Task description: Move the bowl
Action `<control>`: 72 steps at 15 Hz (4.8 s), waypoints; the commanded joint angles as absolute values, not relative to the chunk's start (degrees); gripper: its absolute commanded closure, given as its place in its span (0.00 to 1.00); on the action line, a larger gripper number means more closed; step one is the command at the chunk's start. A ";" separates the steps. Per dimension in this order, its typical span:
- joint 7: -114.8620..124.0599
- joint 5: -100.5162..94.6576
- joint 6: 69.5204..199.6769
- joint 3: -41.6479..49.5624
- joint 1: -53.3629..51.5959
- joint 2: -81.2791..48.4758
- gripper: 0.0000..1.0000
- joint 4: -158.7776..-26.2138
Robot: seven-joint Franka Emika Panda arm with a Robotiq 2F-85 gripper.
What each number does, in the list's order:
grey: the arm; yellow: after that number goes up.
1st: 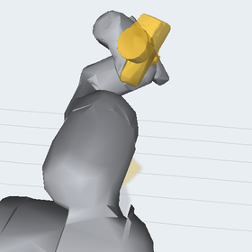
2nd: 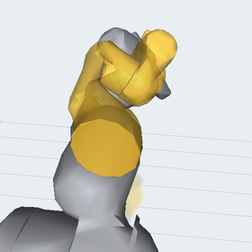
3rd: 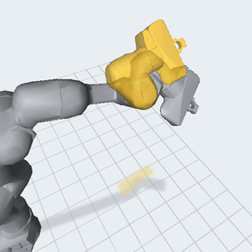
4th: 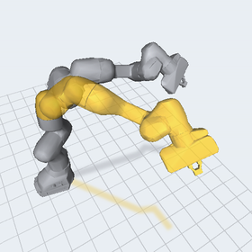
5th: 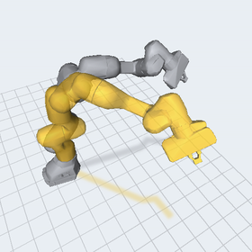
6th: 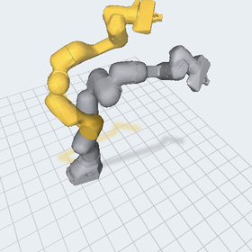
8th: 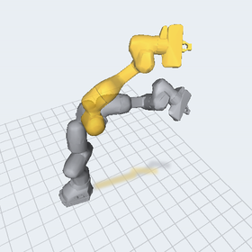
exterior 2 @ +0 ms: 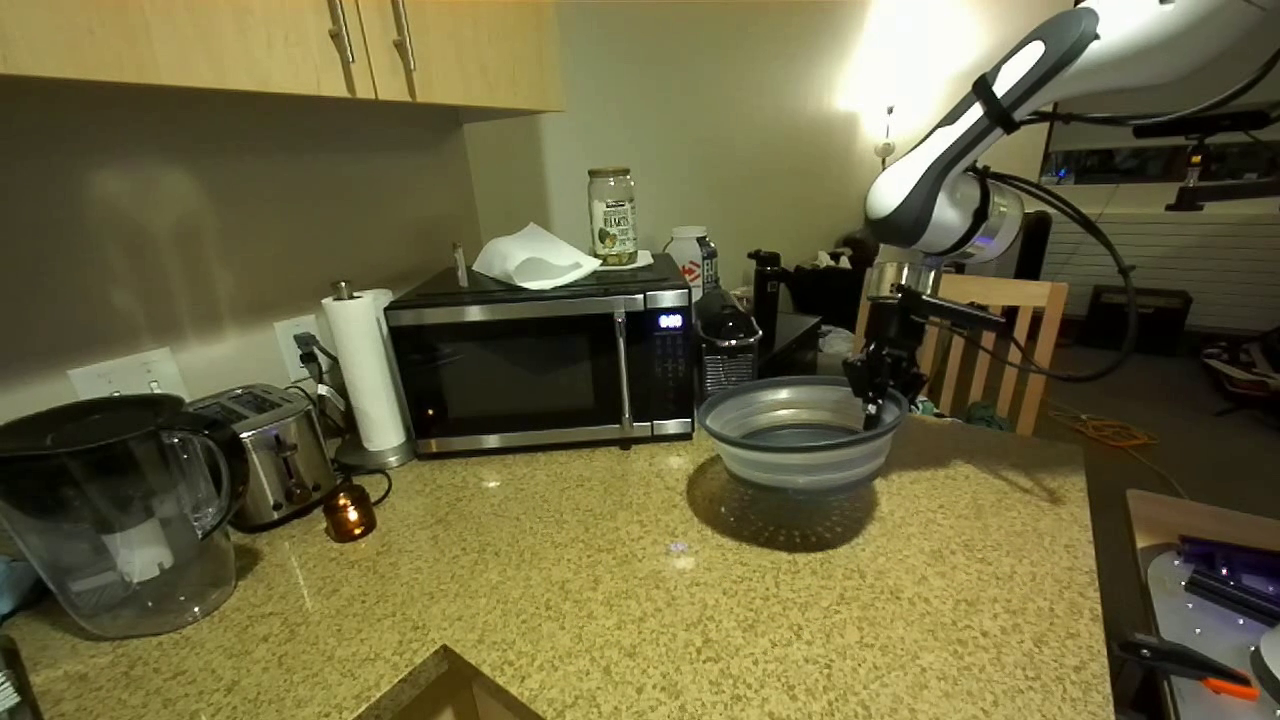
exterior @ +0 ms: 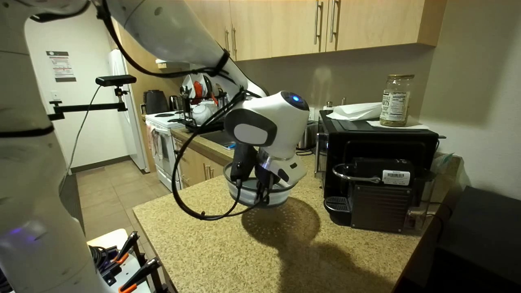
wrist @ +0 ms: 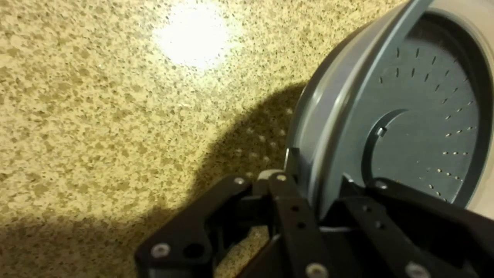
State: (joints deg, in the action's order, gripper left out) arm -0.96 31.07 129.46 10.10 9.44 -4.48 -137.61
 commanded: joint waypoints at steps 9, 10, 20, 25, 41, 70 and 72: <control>5.03 31.75 134.06 11.37 11.01 -3.11 0.97 -142.47; 5.38 31.34 134.85 11.32 10.88 -2.76 0.97 -143.58; 5.13 30.99 145.40 12.00 11.61 -3.41 0.96 -150.60; 4.12 33.21 149.50 11.85 11.77 -4.52 0.97 -152.45; 4.13 36.79 150.84 9.81 11.43 -7.72 0.94 -151.25; 4.13 36.80 150.85 9.80 11.43 -7.72 0.94 -151.25; 3.67 37.54 150.78 9.57 11.44 -7.45 0.67 -151.35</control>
State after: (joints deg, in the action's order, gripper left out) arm 3.88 37.10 150.88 10.11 11.07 -7.81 -151.20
